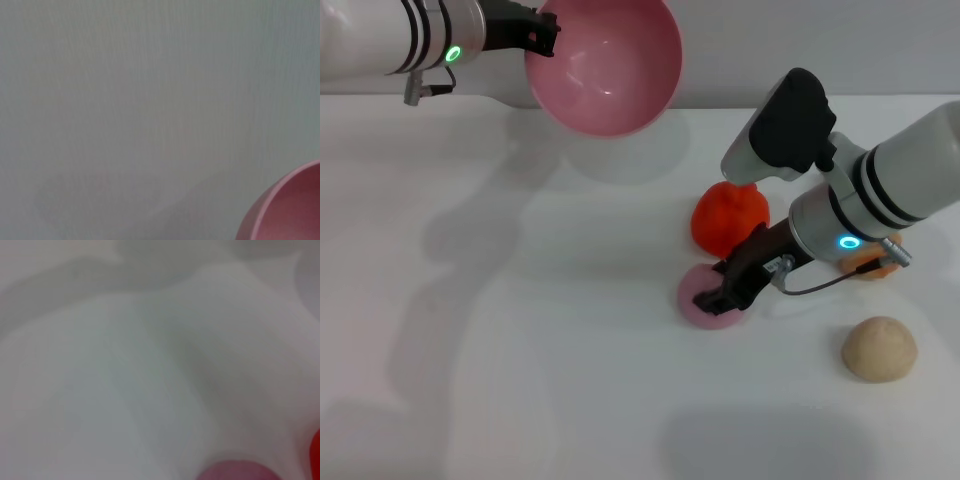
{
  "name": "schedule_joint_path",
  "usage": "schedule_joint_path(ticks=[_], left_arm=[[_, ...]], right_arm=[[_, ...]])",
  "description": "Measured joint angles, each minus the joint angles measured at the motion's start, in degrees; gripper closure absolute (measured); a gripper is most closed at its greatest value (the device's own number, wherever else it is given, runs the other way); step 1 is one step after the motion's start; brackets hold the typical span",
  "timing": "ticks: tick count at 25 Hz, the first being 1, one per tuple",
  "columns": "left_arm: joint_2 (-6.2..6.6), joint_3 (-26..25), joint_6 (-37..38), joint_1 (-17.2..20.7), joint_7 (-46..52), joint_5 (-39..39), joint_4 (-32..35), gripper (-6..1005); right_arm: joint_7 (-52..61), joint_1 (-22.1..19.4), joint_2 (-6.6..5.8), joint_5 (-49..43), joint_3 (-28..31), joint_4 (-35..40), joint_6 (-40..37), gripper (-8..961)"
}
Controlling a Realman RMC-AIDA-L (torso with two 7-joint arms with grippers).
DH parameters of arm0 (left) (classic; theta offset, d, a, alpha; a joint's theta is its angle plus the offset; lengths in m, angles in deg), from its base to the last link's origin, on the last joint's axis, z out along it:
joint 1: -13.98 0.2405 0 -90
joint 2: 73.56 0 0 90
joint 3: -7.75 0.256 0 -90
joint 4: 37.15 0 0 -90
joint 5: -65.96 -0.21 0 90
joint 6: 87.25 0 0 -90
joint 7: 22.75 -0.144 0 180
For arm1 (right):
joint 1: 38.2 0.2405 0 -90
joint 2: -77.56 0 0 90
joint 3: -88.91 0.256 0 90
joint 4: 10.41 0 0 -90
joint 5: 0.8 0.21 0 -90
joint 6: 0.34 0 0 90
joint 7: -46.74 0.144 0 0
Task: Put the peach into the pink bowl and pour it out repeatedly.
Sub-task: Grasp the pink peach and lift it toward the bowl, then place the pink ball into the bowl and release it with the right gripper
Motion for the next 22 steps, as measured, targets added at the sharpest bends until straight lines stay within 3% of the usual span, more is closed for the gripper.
schedule_joint_path(ticks=[7, 9, 13, 16, 22], left_arm=[[0.01, -0.01, -0.04, 0.0, -0.16, 0.05, -0.02, 953], [0.01, -0.02, 0.01, 0.01, -0.19, 0.06, -0.02, 953], [0.01, -0.02, 0.12, 0.05, -0.18, 0.02, -0.02, 953], [0.08, -0.02, 0.34, 0.06, -0.15, -0.23, -0.02, 953], [0.18, -0.12, 1.53, 0.25, -0.2, -0.34, 0.06, 953]], right_arm=[[0.03, -0.3, 0.03, 0.0, -1.3, 0.46, 0.93, 470], [0.04, -0.25, 0.03, 0.0, -1.21, 0.87, 0.86, 713], [0.04, -0.64, -0.13, 0.59, -0.82, 3.13, -0.82, 766], [0.05, -2.77, -0.36, 1.8, -0.51, 9.25, -4.27, 800], [0.05, -10.68, -0.3, 2.23, 2.67, 31.42, -11.52, 844]])
